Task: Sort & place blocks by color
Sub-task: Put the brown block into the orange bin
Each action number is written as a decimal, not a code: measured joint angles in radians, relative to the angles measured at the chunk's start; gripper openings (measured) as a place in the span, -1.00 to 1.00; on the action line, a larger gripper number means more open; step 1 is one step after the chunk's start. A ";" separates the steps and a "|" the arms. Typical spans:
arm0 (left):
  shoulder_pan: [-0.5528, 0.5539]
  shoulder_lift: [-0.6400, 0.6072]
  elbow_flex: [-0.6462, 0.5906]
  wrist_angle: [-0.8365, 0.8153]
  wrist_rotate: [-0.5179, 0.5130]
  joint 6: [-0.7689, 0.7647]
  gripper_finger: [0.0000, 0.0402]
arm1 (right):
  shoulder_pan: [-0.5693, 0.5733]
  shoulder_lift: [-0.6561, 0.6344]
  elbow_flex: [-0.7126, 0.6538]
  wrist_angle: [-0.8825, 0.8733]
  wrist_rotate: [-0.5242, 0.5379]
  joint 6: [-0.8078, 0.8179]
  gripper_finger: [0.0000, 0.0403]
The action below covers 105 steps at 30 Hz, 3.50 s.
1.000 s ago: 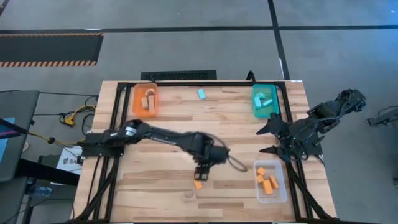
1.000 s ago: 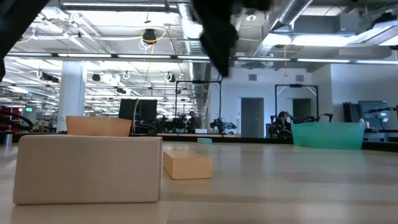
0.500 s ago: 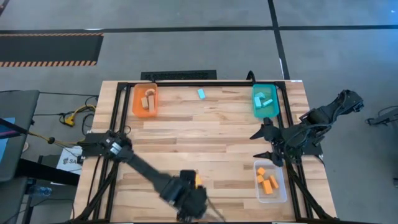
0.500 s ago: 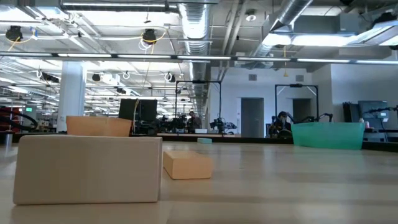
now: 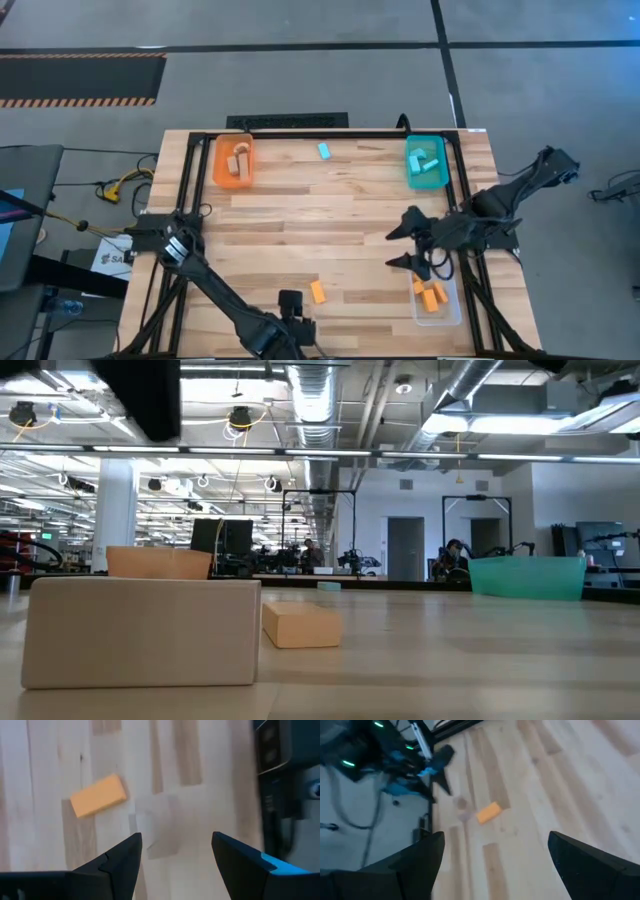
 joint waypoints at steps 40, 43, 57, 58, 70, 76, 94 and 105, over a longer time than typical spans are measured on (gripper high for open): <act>0.098 -0.028 -0.394 0.525 0.066 -0.110 0.04 | 0.087 0.231 0.000 0.116 -0.020 0.065 0.88; 0.097 -0.035 -0.396 0.520 0.052 -0.115 -0.19 | 0.094 0.231 0.000 0.106 -0.020 0.065 0.88; 0.138 -0.250 -0.398 0.374 -0.091 -0.136 -0.81 | 0.120 0.207 0.000 0.047 -0.038 0.050 0.88; 0.142 -0.278 -0.399 0.341 -0.128 -0.142 -0.82 | 0.124 0.199 0.000 0.032 -0.038 0.040 0.88; 0.321 -0.529 -0.398 -0.056 -0.362 -0.327 -0.84 | 0.082 0.030 0.000 -0.076 -0.017 -0.169 0.88; 0.493 -0.585 -0.409 -0.266 -0.347 -0.374 -0.86 | 0.018 -0.022 0.000 -0.080 -0.015 -0.257 0.88; 1.371 -1.085 -1.127 0.384 -0.100 -0.021 -0.85 | -0.083 0.152 0.001 0.198 -0.022 -0.143 0.88; 1.736 -0.925 -1.140 0.527 0.049 0.215 -0.85 | -0.194 0.268 0.001 0.375 -0.117 0.260 0.88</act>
